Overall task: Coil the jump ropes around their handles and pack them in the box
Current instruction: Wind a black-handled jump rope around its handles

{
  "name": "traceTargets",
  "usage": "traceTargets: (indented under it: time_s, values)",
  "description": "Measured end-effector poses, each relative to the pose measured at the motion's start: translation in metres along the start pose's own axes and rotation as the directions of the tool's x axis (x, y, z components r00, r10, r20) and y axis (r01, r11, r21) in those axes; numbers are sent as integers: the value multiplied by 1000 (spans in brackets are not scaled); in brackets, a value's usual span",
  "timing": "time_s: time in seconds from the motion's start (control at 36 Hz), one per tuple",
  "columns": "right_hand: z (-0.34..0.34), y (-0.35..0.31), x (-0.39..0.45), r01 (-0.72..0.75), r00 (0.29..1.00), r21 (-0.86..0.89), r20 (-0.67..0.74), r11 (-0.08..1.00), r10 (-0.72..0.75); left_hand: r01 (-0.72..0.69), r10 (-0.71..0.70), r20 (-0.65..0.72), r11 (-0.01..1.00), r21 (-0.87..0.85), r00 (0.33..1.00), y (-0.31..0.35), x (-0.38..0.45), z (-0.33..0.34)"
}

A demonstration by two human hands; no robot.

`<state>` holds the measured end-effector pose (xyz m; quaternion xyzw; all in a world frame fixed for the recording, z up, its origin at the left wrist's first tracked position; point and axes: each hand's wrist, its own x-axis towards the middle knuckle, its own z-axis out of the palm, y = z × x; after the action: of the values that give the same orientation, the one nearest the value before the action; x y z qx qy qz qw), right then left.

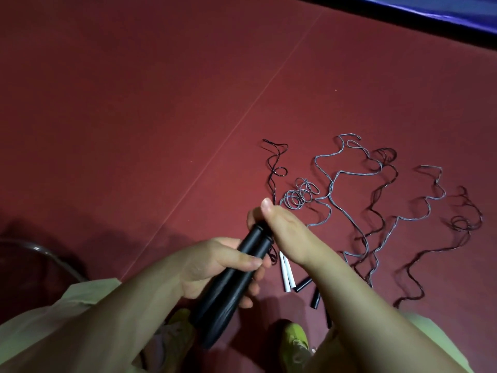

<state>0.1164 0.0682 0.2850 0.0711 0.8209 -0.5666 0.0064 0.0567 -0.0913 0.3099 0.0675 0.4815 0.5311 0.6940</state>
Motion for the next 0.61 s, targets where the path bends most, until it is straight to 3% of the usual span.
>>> traceTargets:
  time_s: [0.14, 0.33, 0.44, 0.56, 0.61]
  values:
    - [0, 7, 4, -79, 996, 176, 51, 981, 71, -176, 171, -43, 971, -163, 984, 8, 4, -7]
    - [5, 13, 2, -90, 979, -32, 179, 995, 94, -397, 361, -181, 886, -240, 915, 17, 7, -18]
    - [5, 3, -1, -73, 980, -47, 180, 996, 80, -402, 378, -250, 915, -49, 891, 19, 6, -22]
    - [3, -11, -3, -118, 974, -30, 188, 993, 122, -283, 353, -348, 930, 235, 869, 20, 8, -35]
    - [1, -18, -3, -99, 970, -113, 211, 989, 122, -224, 339, -362, 919, 324, 868, 19, 7, -42]
